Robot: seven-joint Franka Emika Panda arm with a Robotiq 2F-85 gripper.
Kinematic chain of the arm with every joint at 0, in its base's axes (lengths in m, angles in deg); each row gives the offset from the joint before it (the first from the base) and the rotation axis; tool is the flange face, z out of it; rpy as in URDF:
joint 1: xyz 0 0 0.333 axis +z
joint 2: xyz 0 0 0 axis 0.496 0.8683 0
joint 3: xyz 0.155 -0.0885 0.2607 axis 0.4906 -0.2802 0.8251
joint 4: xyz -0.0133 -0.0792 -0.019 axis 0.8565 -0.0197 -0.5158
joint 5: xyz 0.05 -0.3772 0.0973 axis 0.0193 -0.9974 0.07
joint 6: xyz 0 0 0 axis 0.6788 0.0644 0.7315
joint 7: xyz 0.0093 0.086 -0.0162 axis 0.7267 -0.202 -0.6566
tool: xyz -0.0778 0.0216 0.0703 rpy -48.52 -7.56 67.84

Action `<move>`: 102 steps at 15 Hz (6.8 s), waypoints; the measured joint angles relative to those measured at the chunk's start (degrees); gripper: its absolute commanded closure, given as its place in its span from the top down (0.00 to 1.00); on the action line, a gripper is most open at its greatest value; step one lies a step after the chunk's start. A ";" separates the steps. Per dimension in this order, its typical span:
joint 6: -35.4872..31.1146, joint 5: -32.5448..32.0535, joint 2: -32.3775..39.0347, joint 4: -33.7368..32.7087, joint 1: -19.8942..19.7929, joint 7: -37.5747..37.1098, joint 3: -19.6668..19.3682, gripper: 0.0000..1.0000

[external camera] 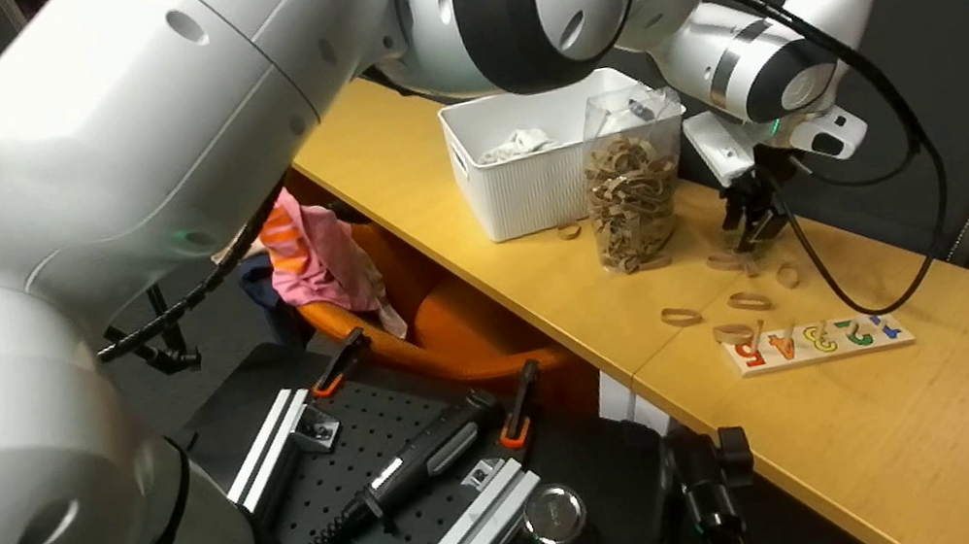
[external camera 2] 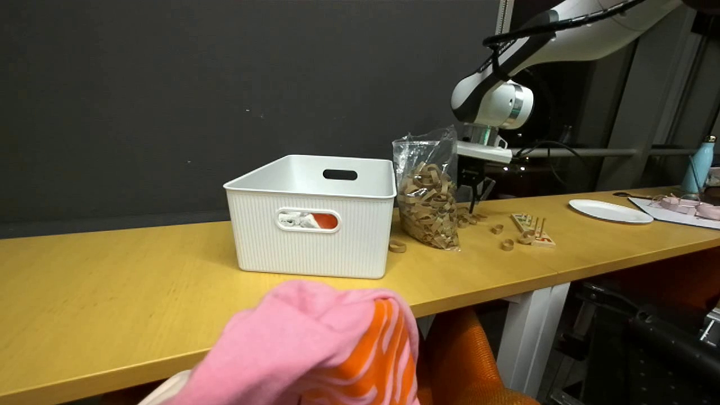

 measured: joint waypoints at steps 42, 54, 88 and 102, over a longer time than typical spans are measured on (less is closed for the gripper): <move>7.29 -7.44 11.74 -17.43 -0.96 -9.65 -0.58 1.00; 5.79 -8.36 13.21 -19.95 -0.93 -9.60 -0.60 0.04; -42.38 -27.92 -29.76 39.76 45.41 -19.91 -30.69 0.01; -28.68 -45.15 -55.17 60.22 85.99 -40.94 -62.59 0.01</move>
